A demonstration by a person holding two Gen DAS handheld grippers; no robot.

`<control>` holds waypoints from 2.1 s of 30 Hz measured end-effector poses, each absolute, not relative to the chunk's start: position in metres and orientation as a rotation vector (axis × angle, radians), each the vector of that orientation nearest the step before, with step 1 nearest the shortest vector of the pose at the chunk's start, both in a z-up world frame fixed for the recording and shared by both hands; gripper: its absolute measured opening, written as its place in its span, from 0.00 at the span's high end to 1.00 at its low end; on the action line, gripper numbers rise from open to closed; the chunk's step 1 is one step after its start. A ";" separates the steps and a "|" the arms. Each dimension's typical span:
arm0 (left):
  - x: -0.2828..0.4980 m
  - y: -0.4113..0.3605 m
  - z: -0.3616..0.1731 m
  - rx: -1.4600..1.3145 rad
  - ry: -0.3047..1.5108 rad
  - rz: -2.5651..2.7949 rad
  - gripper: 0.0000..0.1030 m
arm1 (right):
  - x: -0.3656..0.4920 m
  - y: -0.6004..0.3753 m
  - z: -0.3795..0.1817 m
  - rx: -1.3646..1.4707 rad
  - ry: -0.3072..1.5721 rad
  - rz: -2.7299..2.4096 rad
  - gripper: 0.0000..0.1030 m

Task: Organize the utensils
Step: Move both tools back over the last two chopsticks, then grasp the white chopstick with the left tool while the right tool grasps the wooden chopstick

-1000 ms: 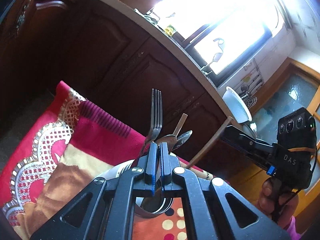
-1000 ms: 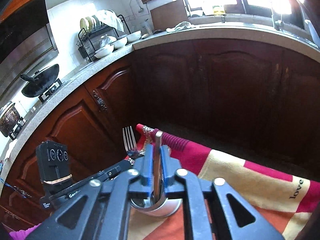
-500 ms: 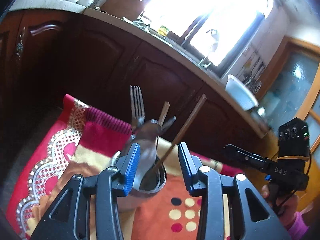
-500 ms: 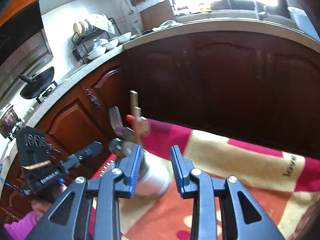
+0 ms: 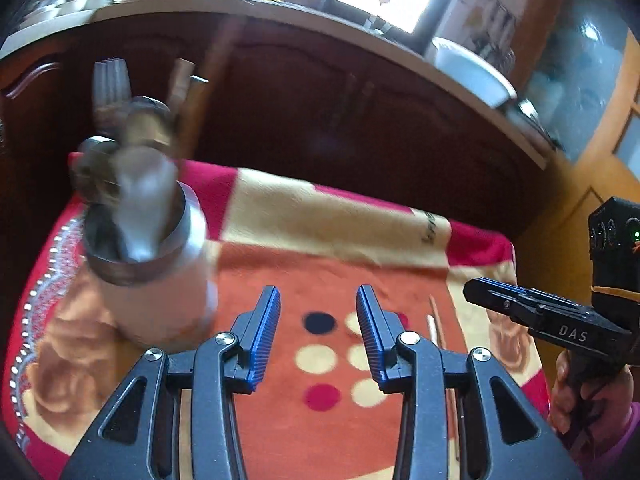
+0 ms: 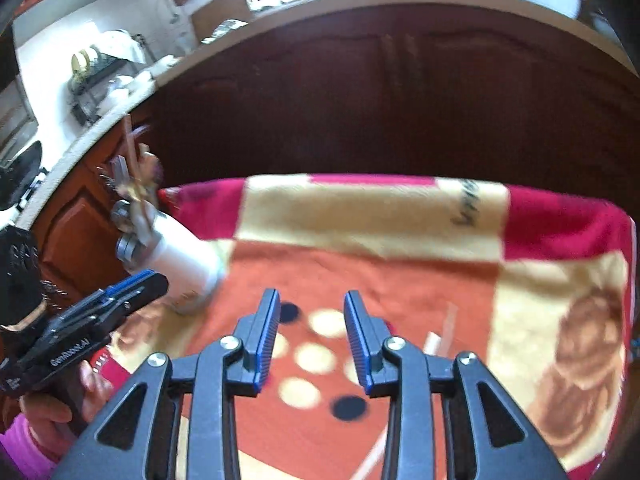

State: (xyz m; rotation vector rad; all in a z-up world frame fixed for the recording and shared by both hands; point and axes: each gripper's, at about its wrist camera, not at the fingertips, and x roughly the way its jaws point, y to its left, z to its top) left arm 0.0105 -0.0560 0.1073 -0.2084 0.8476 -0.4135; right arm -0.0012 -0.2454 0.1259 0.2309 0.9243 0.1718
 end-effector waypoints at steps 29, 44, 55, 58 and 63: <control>0.013 -0.154 0.050 -0.166 1.104 -0.635 0.37 | 0.040 -0.326 0.015 0.236 1.134 -0.029 0.93; 0.039 -0.246 0.024 -0.064 1.213 -0.677 0.37 | -0.011 -0.376 0.029 0.311 1.110 -0.034 0.93; 0.051 -0.264 0.002 -0.041 1.251 -0.632 0.67 | -0.019 -0.393 0.011 0.399 1.108 0.009 0.93; 0.053 -0.251 0.003 -0.106 1.254 -0.651 0.67 | -0.024 -0.396 0.016 0.435 1.085 0.029 0.93; 0.044 -0.220 0.029 -0.170 1.188 -0.667 0.68 | -0.034 -0.392 0.044 0.445 1.018 0.075 0.94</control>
